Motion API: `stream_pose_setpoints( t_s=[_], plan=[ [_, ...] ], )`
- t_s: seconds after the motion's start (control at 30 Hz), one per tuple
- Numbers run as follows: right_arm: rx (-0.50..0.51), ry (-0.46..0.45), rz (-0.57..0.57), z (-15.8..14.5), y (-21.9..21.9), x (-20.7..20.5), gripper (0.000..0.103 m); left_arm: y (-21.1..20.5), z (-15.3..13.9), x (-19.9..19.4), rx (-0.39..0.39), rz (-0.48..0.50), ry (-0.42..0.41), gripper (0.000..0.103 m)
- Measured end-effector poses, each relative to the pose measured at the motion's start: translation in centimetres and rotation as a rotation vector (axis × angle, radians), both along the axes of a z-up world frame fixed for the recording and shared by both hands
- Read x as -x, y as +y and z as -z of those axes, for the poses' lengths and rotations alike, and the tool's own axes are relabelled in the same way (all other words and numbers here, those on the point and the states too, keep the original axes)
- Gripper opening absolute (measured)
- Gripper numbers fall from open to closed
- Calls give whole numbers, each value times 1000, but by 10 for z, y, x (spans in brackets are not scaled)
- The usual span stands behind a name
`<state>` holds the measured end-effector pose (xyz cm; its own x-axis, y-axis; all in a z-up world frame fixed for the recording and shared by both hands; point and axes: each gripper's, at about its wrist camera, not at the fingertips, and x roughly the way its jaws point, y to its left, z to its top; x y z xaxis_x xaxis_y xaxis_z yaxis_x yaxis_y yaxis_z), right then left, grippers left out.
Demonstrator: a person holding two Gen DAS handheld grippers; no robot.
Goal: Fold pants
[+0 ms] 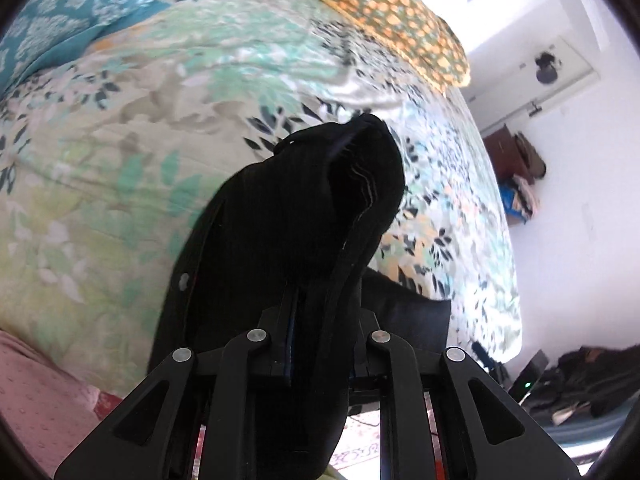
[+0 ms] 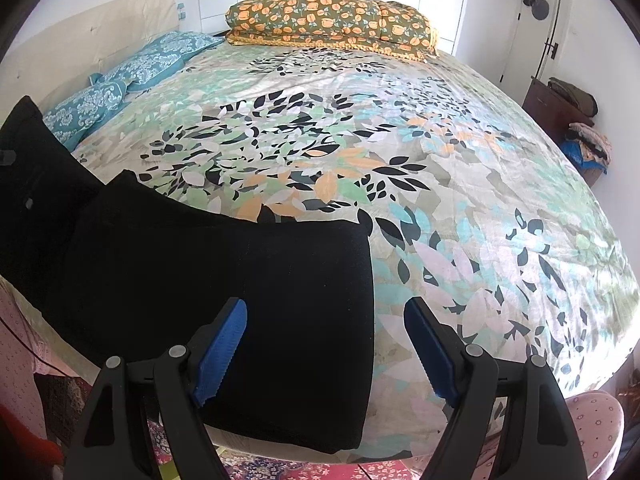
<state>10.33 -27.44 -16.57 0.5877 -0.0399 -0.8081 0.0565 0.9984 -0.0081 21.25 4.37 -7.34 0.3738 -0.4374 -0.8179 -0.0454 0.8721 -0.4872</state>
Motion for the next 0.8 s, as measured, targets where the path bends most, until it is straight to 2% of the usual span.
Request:
stream_pose_setpoints(
  t_s=[0.1, 0.17, 0.2, 0.27, 0.33, 0.37, 0.43, 0.5, 0.6, 0.67, 0.7, 0.77, 0.8],
  plan=[
    [-17, -4, 25, -1, -9, 5, 81, -74, 33, -4, -109, 88, 8, 17],
    [-36, -4, 51, 0, -18, 9, 81, -109, 54, 1, -195, 156, -12, 22],
    [-49, -4, 67, 0, -23, 11, 81, -124, 63, 2, -210, 198, -14, 25],
    [-83, -7, 100, 0, -34, 14, 81, -146, 81, 3, -187, 296, 26, 28],
    [-122, -13, 133, 0, -44, 17, 81, -151, 81, 8, -119, 339, 51, 33],
    [-141, -15, 148, 0, -49, 17, 81, -147, 73, 12, -89, 347, 34, 37],
    [-184, -19, 169, 2, -56, 18, 81, -134, 47, 18, -68, 339, -43, 63],
    [-228, -22, 167, 3, -58, 15, 81, -111, 19, 21, -105, 296, -154, 74],
    [-323, -44, 83, -1, -45, 11, 81, -68, -8, 23, -204, 203, -265, 78],
    [-474, -45, -58, -3, -25, 6, 81, -37, -9, 19, -274, 117, -291, 79],
    [-587, -28, -140, -1, -12, 1, 81, -22, -5, 18, -309, 74, -294, 79],
    [-819, 28, -267, 7, 12, -10, 81, 9, 12, 18, -386, -13, -268, 79],
    [-902, 72, -308, 13, 24, -16, 80, 22, 23, 20, -407, -50, -249, 79]
  ],
)
